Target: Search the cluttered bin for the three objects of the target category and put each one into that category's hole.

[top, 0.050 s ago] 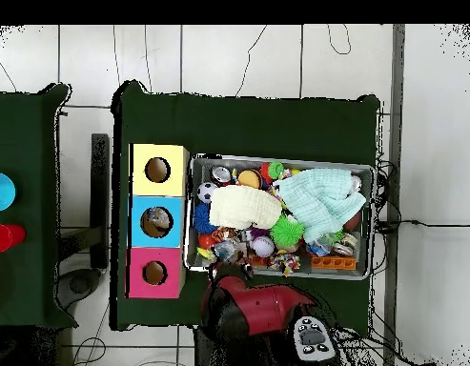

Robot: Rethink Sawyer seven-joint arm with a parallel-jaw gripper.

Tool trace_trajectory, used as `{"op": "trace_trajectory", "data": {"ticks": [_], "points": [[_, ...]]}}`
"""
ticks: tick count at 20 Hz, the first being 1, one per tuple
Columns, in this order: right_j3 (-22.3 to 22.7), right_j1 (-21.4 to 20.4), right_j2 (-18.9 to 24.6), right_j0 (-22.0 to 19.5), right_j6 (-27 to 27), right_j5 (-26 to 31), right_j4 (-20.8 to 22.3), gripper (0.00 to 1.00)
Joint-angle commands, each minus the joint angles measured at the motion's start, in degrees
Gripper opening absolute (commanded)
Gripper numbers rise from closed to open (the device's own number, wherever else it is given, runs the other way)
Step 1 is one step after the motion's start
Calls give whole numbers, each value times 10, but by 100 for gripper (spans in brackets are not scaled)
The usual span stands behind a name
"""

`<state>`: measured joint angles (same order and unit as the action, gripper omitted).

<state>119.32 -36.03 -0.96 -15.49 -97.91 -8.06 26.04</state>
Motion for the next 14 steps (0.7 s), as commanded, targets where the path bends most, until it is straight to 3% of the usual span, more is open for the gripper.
{"op": "trace_trajectory", "data": {"ticks": [1,7,14], "points": [[15,13,89,-24,-107,67,-51,100],[10,-14,92,-20,-86,117,-74,100],[14,-7,138,-44,-98,78,-81,100]]}}
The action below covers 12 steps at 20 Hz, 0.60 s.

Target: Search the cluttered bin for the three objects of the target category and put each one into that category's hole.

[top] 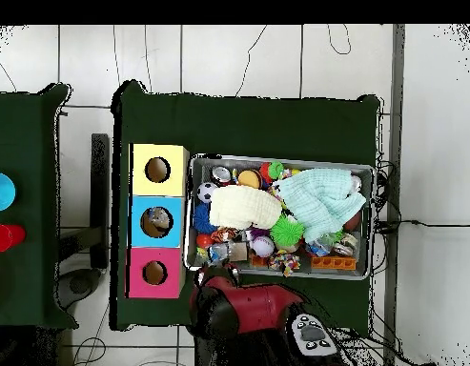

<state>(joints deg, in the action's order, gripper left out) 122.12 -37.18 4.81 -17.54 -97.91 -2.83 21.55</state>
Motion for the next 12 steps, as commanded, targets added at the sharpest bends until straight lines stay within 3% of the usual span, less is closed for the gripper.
{"op": "trace_trajectory", "data": {"ticks": [1,12], "points": [[-14,7,79,-24,-98,18,-34,100],[-48,34,44,-8,-84,-105,15,100]]}}
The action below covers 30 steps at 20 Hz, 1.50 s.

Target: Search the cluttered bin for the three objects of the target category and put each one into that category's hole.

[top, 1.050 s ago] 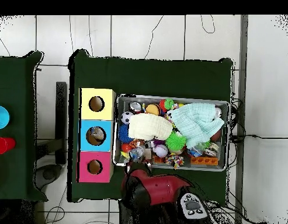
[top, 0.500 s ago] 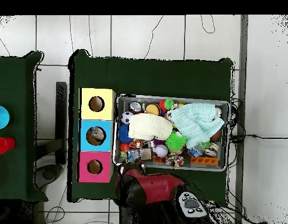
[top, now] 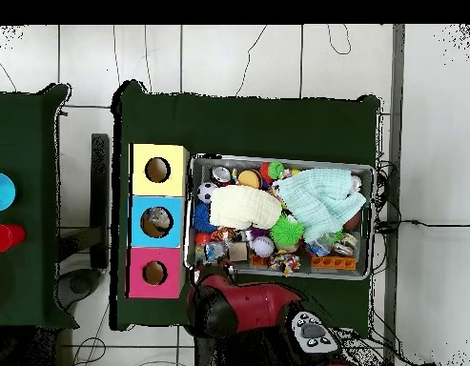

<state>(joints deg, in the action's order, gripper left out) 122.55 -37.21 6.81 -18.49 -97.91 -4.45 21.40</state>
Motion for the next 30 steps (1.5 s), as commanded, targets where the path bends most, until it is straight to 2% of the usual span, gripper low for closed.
{"op": "trace_trajectory", "data": {"ticks": [1,6,10,15,21,26,30], "points": [[-56,36,18,4,-82,-95,18,100],[-80,56,8,5,-67,-132,30,100],[-89,65,-17,20,-68,-140,16,100],[-88,70,-27,23,-71,-148,10,100],[-84,52,-44,30,-50,-51,0,100],[-80,16,-49,38,-30,42,-11,100],[-67,-20,-47,38,-36,102,-27,100]]}}
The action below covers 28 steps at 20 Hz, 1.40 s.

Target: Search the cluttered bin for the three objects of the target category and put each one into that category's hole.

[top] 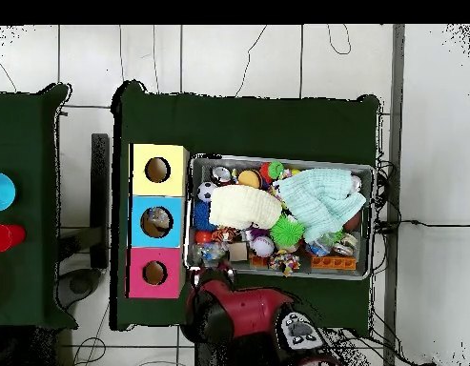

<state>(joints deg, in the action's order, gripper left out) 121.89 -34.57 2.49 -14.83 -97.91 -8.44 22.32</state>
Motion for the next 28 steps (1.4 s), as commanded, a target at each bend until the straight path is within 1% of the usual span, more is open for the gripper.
{"op": "trace_trajectory", "data": {"ticks": [1,4,8,11,15,18,21,28], "points": [[-58,-54,-1,-2,-37,153,-38,100],[-51,-72,8,-11,-42,179,-44,100],[-44,-77,22,-24,-60,191,-52,100],[-50,-66,29,-33,-75,187,-62,100],[-40,-56,38,-47,-102,167,-89,100],[-29,-53,40,-55,-130,146,-120,100],[-19,-47,47,-61,-144,130,-145,100],[-4,-40,61,-61,-150,106,-189,100]]}}
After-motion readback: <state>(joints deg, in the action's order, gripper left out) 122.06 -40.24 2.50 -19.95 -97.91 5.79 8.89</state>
